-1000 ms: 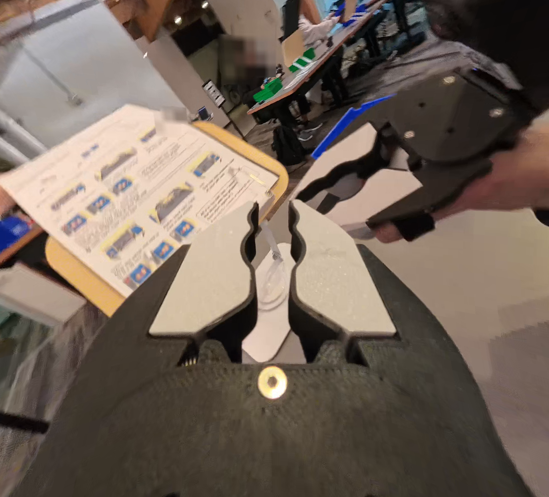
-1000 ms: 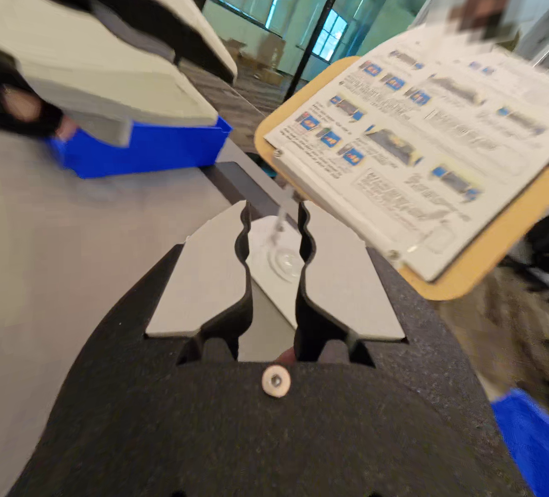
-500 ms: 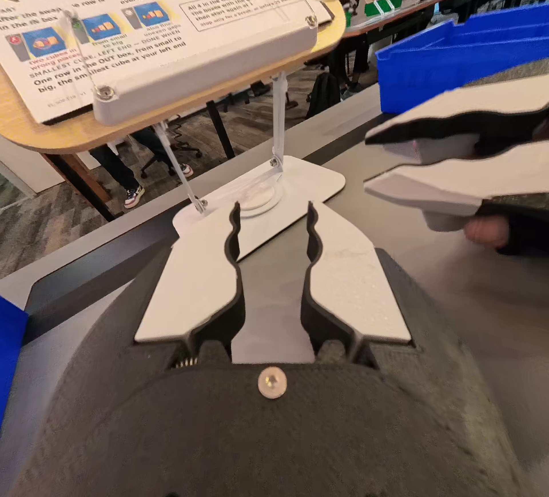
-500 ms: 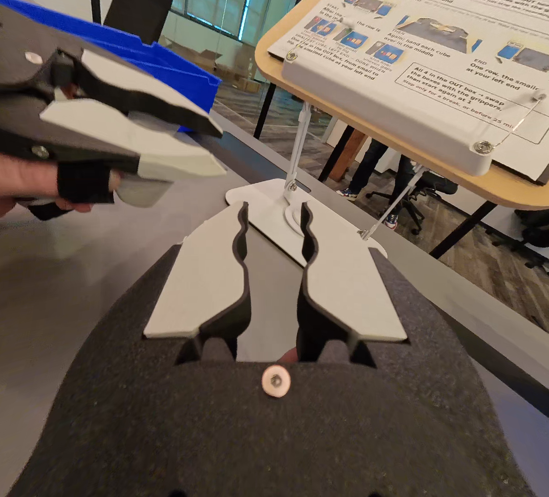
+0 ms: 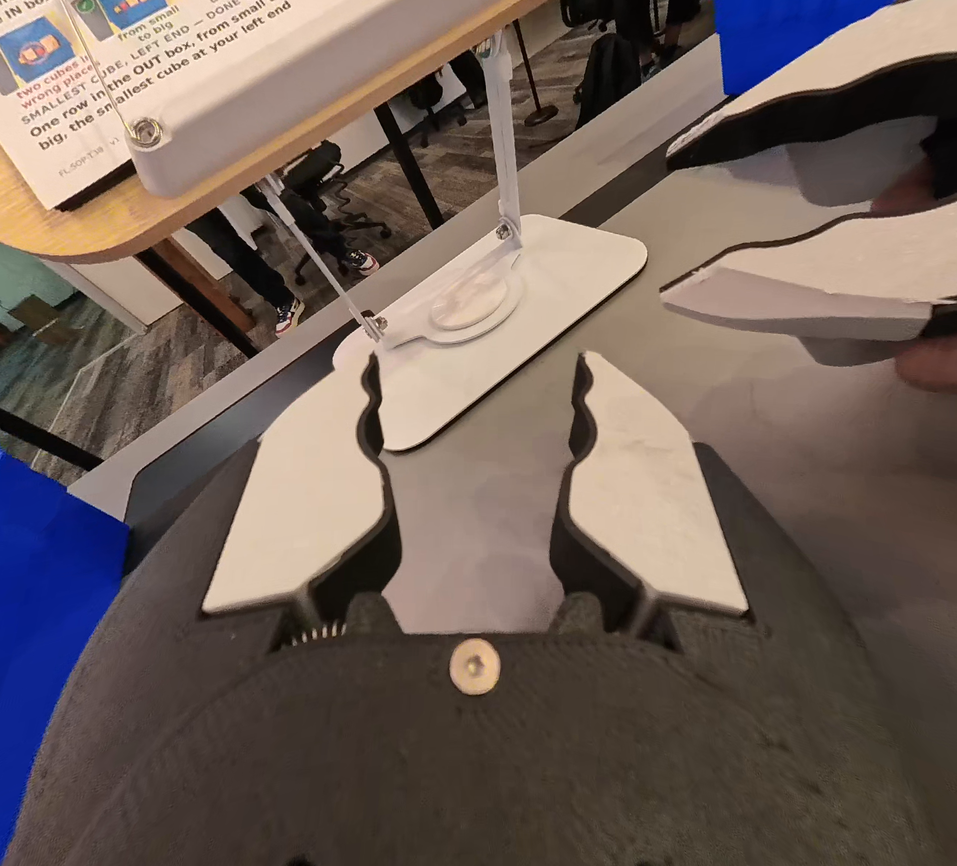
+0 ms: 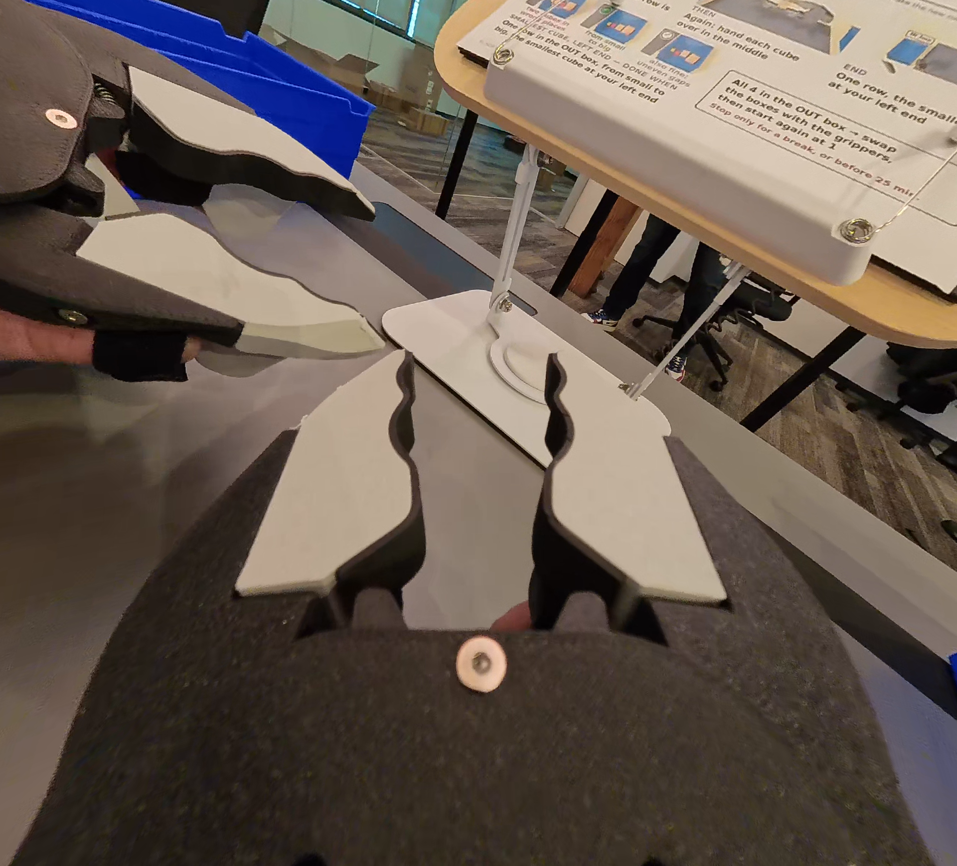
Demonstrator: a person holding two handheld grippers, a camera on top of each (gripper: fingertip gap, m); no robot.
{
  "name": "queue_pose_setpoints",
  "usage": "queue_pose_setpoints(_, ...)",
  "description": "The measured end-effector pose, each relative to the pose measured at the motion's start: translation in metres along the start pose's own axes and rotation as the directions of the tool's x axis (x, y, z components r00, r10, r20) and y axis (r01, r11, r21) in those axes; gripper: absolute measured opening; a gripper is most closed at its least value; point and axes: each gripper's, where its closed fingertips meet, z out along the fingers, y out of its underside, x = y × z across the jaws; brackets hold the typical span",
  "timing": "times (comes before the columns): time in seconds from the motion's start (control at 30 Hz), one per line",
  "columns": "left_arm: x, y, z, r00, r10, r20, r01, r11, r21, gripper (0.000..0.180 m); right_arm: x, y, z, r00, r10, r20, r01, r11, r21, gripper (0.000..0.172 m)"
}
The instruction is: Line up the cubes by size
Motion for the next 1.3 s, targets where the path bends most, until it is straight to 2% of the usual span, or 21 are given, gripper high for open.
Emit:
queue_pose_setpoints(0.3, 0.0026, 0.0019, 0.0029, 0.999, 0.037, 0.010, -0.037, 0.999, -0.017, 0.076, -0.0035, 0.0014, 0.0014, 1.000, -0.029, 0.004, 0.029, 1.000, -0.011, 0.055)
queue_pose_setpoints(1.3, 0.0072, 0.0075, 0.0063, 0.999, 0.040, -0.021, -0.041, 0.998, -0.045, 0.072, -0.0046, 0.0031, 0.0024, 0.999, -0.054, 0.010, 0.054, 0.998, -0.019, 0.052)
